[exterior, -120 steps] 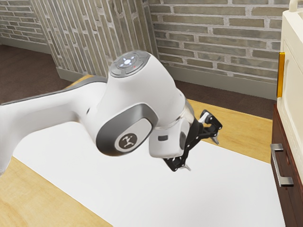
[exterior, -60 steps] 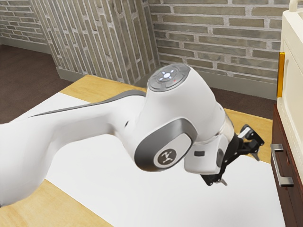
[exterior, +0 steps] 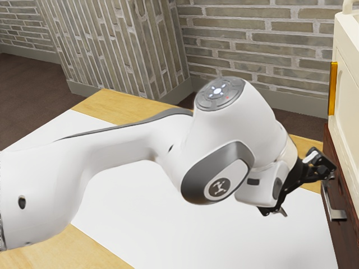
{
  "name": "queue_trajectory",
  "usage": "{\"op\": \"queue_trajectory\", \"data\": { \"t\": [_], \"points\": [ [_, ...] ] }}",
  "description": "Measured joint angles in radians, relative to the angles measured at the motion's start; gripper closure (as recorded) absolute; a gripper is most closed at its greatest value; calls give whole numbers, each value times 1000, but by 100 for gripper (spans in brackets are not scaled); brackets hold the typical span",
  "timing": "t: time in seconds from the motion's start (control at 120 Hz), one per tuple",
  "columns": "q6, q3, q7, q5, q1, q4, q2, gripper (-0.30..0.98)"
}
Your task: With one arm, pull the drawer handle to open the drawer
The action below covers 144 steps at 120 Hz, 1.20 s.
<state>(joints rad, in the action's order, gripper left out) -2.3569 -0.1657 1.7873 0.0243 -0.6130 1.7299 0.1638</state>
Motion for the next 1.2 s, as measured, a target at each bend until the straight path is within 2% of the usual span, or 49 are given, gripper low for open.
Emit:
{"op": "queue_trajectory", "data": {
  "t": [0.2, 1.008, 1.2],
  "points": [
    [2, 6, 22, -20, -11, 40, -33, 4],
    [7, -8, 64, -83, 23, 255, -219, 1],
    [-18, -51, 68, -82, -4, 341, -284, 0]
  ]
}}
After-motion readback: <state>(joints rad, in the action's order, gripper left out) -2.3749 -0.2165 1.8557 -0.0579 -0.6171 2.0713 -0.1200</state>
